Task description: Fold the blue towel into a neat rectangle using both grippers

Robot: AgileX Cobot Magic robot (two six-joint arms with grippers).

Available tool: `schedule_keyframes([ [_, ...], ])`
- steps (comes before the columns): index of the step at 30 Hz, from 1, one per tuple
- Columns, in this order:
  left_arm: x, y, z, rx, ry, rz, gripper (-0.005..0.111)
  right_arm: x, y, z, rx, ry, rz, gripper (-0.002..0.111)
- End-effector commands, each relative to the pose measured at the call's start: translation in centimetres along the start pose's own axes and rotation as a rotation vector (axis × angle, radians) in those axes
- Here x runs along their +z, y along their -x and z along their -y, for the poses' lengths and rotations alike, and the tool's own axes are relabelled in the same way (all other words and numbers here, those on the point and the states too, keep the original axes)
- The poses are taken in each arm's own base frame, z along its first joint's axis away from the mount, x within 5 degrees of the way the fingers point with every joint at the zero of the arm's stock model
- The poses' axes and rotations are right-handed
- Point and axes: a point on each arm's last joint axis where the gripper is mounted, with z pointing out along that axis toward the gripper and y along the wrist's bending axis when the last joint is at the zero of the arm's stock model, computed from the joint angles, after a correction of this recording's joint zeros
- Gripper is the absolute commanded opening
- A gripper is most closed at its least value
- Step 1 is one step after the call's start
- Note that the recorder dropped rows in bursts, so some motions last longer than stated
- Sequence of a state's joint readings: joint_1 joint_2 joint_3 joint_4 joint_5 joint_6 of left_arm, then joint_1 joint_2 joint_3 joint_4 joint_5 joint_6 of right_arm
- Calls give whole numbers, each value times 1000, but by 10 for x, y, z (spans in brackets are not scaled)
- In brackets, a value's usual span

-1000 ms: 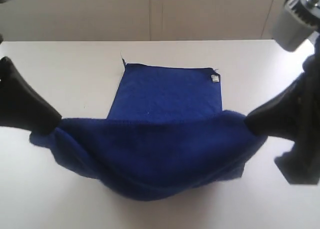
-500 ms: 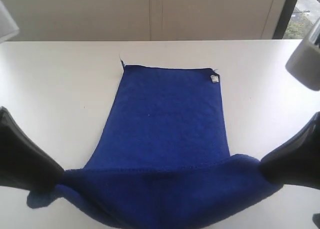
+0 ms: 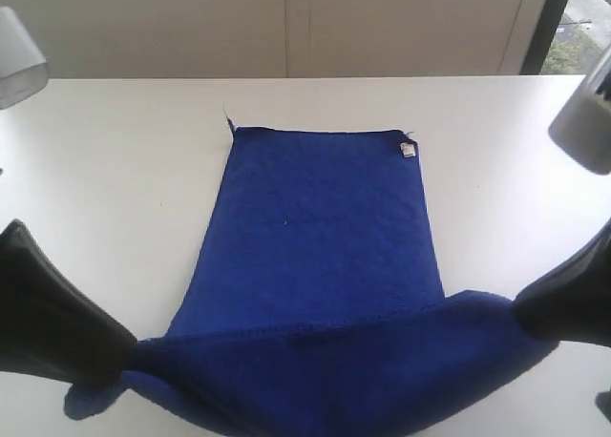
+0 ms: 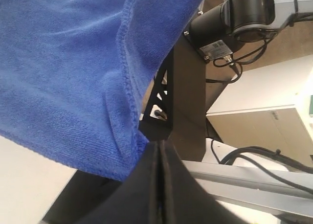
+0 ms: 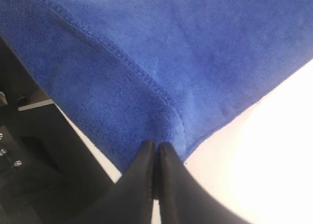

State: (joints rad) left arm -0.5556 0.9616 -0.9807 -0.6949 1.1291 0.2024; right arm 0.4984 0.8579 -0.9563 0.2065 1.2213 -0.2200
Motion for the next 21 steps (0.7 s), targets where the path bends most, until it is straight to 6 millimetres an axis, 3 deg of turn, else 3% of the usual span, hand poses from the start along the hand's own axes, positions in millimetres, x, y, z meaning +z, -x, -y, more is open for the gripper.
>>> schedule_keyframes([
  [1,0,-6,-8,10,92,-51,0,0,-3,10,-2,-108,-22,0],
  [9,-1,13,-23,71,244,127,0,7,9,21,33,-199,29,0],
  [21,27,45,-65,138,372,130,0,42,41,48,11,-377,73,0],
])
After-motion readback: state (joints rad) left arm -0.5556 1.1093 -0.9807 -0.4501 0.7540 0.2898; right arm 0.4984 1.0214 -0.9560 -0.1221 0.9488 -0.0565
